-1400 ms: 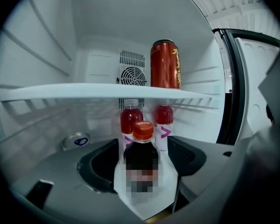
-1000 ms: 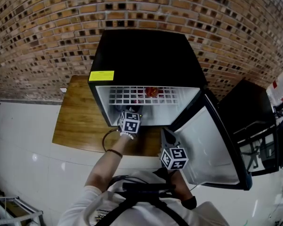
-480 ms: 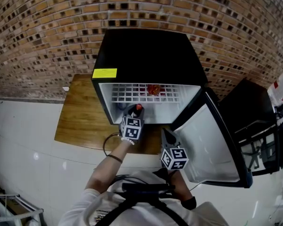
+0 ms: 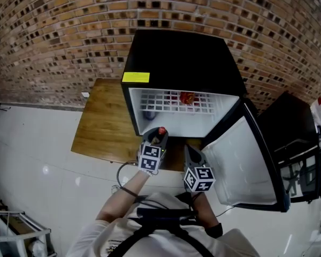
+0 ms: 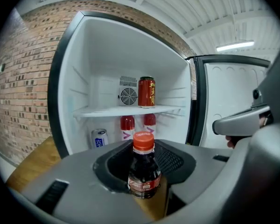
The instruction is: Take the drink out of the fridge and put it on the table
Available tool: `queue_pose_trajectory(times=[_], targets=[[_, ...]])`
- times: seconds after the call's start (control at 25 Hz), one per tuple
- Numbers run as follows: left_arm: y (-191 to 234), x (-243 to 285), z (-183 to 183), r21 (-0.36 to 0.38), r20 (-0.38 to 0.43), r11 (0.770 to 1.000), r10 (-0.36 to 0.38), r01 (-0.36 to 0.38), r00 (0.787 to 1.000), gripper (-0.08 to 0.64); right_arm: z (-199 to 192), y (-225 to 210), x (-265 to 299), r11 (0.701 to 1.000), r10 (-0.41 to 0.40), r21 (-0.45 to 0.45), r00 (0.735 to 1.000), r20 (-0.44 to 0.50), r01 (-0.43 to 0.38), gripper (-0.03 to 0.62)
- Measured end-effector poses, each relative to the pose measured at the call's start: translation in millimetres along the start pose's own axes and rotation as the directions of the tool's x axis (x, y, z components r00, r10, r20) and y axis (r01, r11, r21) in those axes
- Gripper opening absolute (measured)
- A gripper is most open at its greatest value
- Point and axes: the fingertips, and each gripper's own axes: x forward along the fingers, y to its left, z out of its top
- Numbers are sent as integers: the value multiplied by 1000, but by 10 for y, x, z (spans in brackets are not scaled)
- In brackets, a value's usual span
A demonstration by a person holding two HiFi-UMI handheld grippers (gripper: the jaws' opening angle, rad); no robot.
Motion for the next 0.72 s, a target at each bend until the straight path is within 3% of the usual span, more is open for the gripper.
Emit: queue_pose_trajectory(times=[0.4, 0.72], targets=[[519, -594, -254, -43, -20, 994, 100, -101, 995, 141, -46, 369, 101, 997, 68, -21, 998, -16, -68, 17], [1197, -855, -411, -78, -38, 970, 226, -229, 973, 141, -25, 553, 172, 993, 106, -47, 994, -29, -107, 17]])
